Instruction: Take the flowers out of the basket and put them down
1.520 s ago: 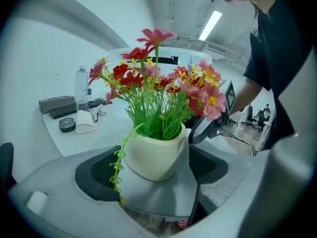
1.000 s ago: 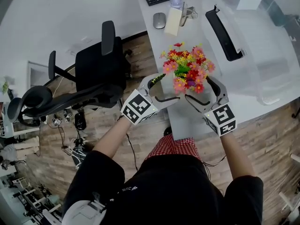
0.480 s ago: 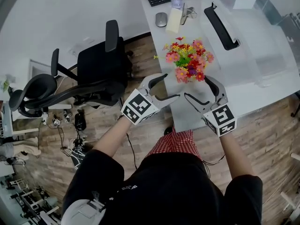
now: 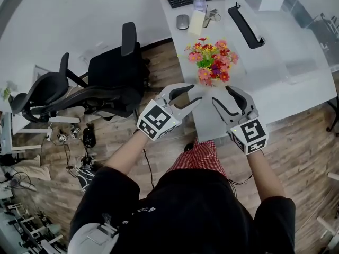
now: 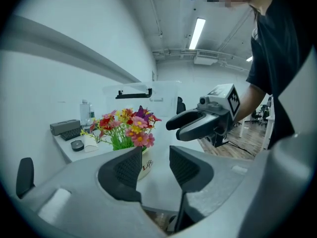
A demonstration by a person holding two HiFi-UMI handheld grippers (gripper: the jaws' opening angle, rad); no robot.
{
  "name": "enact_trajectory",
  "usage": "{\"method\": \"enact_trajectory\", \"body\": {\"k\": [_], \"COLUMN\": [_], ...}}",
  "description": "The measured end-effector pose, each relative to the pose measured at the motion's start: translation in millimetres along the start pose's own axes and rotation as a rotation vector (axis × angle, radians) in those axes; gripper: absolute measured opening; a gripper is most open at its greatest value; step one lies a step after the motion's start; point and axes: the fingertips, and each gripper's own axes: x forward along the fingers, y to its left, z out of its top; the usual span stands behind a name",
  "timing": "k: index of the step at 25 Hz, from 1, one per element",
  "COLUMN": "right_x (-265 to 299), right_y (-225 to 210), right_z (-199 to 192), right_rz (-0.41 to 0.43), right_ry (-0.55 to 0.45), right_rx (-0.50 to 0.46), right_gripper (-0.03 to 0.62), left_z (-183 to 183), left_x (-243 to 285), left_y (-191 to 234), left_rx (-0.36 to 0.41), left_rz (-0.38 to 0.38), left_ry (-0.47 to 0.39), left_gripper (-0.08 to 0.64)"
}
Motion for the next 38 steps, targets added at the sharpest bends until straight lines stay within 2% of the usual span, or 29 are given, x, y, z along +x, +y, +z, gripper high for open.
{"method": "enact_trajectory", "body": {"k": [4, 6, 7, 11, 16, 21, 27, 38], "right_x": [-8, -11, -13, -16, -19, -27, -28, -17], "right_y": [6, 11, 14, 23, 32, 41, 65, 91], "right_z": [8, 12, 14, 26, 43, 65, 90, 102], "right_rz": [-0.012, 0.000, 0.010, 0.025, 0.041, 0.047, 0.099, 0.162], "right_ry": [-0.024, -0.033, -0.038, -0.059, -0.088, -0.147, -0.198, -0.205], "right_rx": [0.008, 0.010, 0.010, -0.011, -0.021, -0.002, -0.018, -0.049], "right_gripper": [0.163, 0.128, 0.106, 0.054, 0.031, 0.025, 0.018, 0.017], "left_z": [12, 21, 25, 41, 55, 66, 71, 69], "left_x": [-8, -12, -14, -20, -26, -36, -54, -79], "left_y": [-4, -7, -9, -18, -25, -26, -24, -24], "left_rx": [0.033, 0.064, 0.076, 0.105, 0.116, 0.109, 0.127, 0.133], "left_rz": [0.031, 0.054, 0.059, 0.047, 0.029, 0.036, 0.058, 0.064], "left_ry": [-0.029, -0.049, -0.059, -0.089, -0.116, -0.144, -0.149, -0.151], "left_gripper": [0.085, 0.019, 0.008, 0.006, 0.006, 0.006, 0.006, 0.006]}}
